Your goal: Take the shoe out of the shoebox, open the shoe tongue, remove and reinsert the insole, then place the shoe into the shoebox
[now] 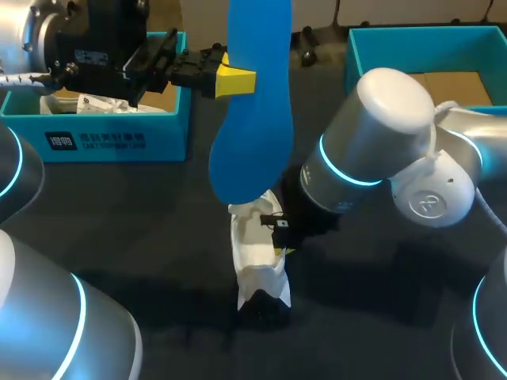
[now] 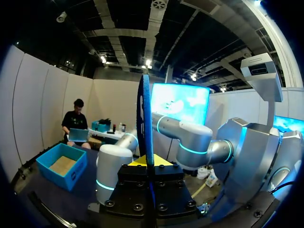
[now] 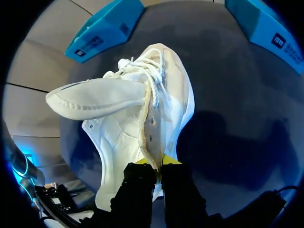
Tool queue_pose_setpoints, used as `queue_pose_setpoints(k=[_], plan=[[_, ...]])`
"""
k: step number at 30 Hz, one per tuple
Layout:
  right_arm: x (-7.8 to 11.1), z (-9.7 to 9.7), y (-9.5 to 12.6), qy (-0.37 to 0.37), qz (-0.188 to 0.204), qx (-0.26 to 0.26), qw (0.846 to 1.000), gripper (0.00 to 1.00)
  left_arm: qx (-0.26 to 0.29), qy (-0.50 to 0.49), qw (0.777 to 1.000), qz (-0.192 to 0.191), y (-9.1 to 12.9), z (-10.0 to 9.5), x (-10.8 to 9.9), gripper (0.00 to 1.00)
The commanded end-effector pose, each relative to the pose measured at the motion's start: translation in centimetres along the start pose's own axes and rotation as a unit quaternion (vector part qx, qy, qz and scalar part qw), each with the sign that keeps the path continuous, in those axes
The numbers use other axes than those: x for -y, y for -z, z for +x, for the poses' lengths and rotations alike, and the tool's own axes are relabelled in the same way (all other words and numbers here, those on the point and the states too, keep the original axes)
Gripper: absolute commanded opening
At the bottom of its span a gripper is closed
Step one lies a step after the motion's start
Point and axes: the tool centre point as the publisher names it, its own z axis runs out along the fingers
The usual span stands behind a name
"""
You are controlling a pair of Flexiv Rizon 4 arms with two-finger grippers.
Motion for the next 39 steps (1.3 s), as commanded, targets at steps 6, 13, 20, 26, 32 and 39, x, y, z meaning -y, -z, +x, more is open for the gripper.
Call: queue_pose_setpoints(k=[6, 13, 20, 26, 32, 39], plan=[[0.5, -0.9, -1.7, 0.004, -0.003, -0.033, 0.999, 0.00, -0.002, 0.000, 1.000, -0.002, 0.0, -0.2, 0.2, 0.00], [0.5, -1.1, -2.3, 0.011, -0.005, -0.042, 0.999, 0.00, -0.002, 0.000, 1.000, -0.002, 0.0, -0.2, 0.2, 0.00], [0.6, -0.9, -0.6, 0.000, -0.026, -0.069, 0.997, 1.00, -0.002, 0.000, 1.000, -0.002, 0.0, -0.2, 0.2, 0.00], [0.8, -0.3, 3.4, 0.009, -0.052, -0.136, 0.989, 1.00, -0.002, 0.000, 1.000, -0.002, 0.0, -0.2, 0.2, 0.00], [0.9, -1.4, 6.9, 0.011, -0.075, -0.217, 0.973, 1.00, -0.002, 0.000, 1.000, -0.002, 0.0, -0.2, 0.2, 0.00], [0.8, -1.7, 7.5, 0.023, -0.074, -0.226, 0.971, 1.00, -0.002, 0.000, 1.000, -0.002, 0.0, -0.2, 0.2, 0.00]])
